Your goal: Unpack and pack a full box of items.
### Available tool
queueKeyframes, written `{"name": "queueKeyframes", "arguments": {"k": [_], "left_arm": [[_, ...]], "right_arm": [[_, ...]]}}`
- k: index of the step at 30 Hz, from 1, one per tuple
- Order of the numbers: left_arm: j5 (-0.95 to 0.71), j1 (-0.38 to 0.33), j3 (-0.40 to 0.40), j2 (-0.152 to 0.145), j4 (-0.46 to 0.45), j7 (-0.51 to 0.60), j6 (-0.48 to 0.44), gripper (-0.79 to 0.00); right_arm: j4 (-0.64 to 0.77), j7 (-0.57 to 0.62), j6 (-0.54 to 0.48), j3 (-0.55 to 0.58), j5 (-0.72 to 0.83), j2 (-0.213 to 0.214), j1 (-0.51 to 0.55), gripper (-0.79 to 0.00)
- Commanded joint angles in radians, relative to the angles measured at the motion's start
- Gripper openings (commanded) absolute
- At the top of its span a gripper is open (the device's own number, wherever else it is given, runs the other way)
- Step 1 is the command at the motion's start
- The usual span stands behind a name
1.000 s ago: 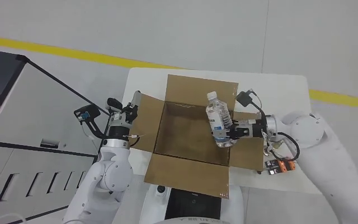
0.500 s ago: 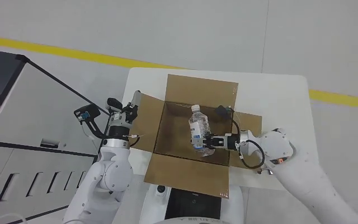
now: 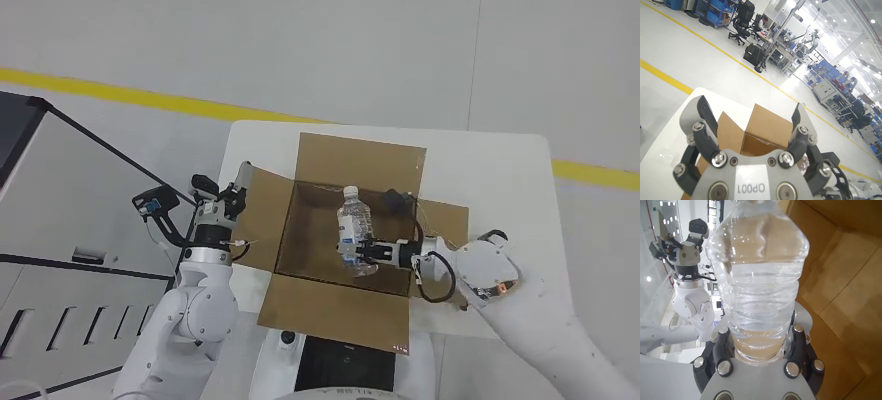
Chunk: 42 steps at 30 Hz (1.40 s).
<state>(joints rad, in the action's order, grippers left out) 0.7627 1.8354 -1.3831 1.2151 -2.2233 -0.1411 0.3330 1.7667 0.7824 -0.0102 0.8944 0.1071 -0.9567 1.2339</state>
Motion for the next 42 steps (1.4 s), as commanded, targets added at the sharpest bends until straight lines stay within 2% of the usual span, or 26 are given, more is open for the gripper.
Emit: {"name": "queueKeyframes", "arguments": {"k": [1,5,8,19,25,30,31,32,33,36,41,42], "left_arm": [[0.0,0.0,0.0,0.0,0.0,0.0,0.0,0.0],[0.0,0.0,0.0,0.0,0.0,0.0,0.0,0.0],[0.0,0.0,0.0,0.0,0.0,0.0,0.0,0.0],[0.0,0.0,0.0,0.0,0.0,0.0,0.0,0.0],[0.0,0.0,0.0,0.0,0.0,0.0,0.0,0.0],[0.0,0.0,0.0,0.0,0.0,0.0,0.0,0.0],[0.0,0.0,0.0,0.0,0.0,0.0,0.0,0.0],[0.0,0.0,0.0,0.0,0.0,0.0,0.0,0.0],[0.0,0.0,0.0,0.0,0.0,0.0,0.0,0.0],[0.0,0.0,0.0,0.0,0.0,0.0,0.0,0.0],[0.0,0.0,0.0,0.0,0.0,0.0,0.0,0.0],[0.0,0.0,0.0,0.0,0.0,0.0,0.0,0.0]], "right_arm": [[-0.028,-0.037,0.068,-0.053,-0.03,-0.018,-0.036,-0.785],[-0.054,-0.148,0.202,-0.167,-0.081,-0.064,-0.089,-0.785],[-0.092,-0.186,0.258,-0.229,-0.059,-0.102,-0.139,-0.785],[-0.142,-0.186,0.281,-0.241,-0.048,-0.115,-0.149,-0.785],[-0.208,-0.253,0.339,-0.309,-0.045,-0.169,-0.207,-0.785],[-0.277,-0.304,0.434,-0.374,-0.046,-0.223,-0.256,-0.785],[-0.29,-0.311,0.449,-0.386,-0.044,-0.234,-0.266,-0.723],[-0.309,-0.318,0.463,-0.396,-0.043,-0.245,-0.276,-0.554],[-0.326,-0.32,0.475,-0.407,-0.042,-0.256,-0.286,-0.474],[-0.382,-0.319,0.478,-0.419,-0.019,-0.284,-0.313,-0.449],[-0.447,-0.323,0.499,-0.437,-0.005,-0.322,-0.343,-0.339],[-0.457,-0.323,0.499,-0.44,-0.005,-0.329,-0.347,-0.348]]}}
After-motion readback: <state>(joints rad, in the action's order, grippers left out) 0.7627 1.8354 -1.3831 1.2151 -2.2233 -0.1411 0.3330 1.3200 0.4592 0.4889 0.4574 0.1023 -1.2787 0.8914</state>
